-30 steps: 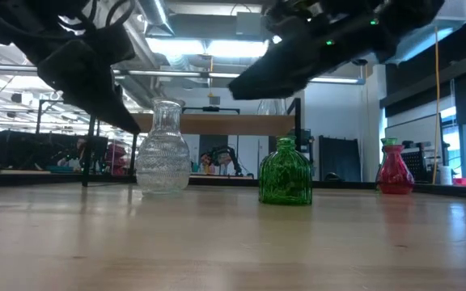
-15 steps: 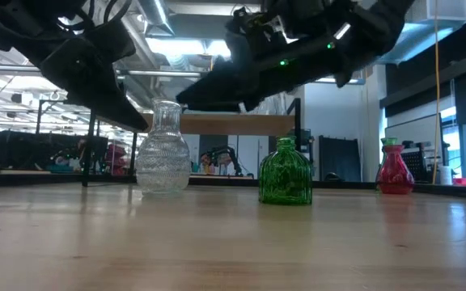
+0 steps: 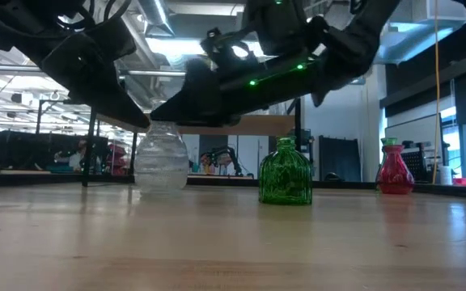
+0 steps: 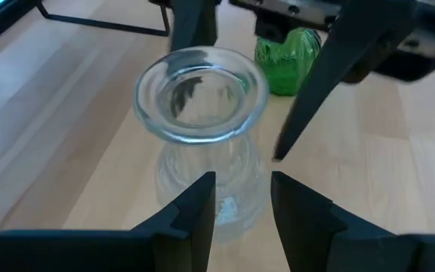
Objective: Sort vases onto shelf
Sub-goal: Put the transparent vase aligned with the other transparent vases on the shelf
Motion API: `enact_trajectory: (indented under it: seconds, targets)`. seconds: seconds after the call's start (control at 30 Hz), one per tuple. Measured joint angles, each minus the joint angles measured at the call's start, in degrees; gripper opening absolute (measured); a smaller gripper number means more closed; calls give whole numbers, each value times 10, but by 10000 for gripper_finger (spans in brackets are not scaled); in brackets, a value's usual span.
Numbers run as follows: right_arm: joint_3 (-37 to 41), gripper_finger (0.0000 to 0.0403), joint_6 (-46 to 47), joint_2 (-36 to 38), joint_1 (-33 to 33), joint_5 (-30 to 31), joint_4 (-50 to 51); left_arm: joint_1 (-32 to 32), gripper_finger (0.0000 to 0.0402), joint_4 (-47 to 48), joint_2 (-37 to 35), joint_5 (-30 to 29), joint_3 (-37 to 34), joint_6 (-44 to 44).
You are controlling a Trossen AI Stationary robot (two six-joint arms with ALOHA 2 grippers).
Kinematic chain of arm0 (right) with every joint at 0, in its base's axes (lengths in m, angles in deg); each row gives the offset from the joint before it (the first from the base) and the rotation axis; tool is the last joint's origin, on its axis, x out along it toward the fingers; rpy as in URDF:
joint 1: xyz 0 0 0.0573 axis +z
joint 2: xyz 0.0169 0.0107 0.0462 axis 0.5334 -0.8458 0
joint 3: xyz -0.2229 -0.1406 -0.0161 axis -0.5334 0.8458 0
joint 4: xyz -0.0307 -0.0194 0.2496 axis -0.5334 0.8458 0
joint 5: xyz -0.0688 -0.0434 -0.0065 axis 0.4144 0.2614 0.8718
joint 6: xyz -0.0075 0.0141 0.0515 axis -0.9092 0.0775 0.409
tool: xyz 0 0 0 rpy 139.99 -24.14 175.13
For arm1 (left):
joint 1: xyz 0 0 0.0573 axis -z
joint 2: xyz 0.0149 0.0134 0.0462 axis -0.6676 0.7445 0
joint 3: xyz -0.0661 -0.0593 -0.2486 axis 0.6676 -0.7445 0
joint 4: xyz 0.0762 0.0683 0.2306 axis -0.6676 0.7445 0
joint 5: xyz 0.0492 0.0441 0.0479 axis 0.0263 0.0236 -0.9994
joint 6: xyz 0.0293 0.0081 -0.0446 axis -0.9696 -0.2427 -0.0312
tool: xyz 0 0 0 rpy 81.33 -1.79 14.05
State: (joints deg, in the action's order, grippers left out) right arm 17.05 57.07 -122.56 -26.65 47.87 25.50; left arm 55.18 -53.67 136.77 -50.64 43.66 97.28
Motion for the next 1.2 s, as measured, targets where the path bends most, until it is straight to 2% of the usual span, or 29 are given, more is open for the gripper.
enact_trajectory:
  seconds: [0.07,0.4,0.5,0.7,0.9,0.97,1.2]
  targets:
    - [-9,250,0,-7,0,16,1,0,121,-1,0,0,0,0]
    - [-37,245,15,-31,0,20,4,0,121,-2,0,0,0,0]
    - [-38,221,13,-31,0,19,9,1,121,-2,0,0,0,0]
    - [-38,124,-3,-25,1,14,18,13,121,14,-2,0,0,1]
    - [-36,122,-21,31,5,2,117,30,121,47,-19,0,0,10]
    - [-37,122,-35,63,11,23,158,35,121,50,-25,-1,0,11]
    - [-37,126,-98,157,61,169,242,40,121,50,-25,-5,0,11]
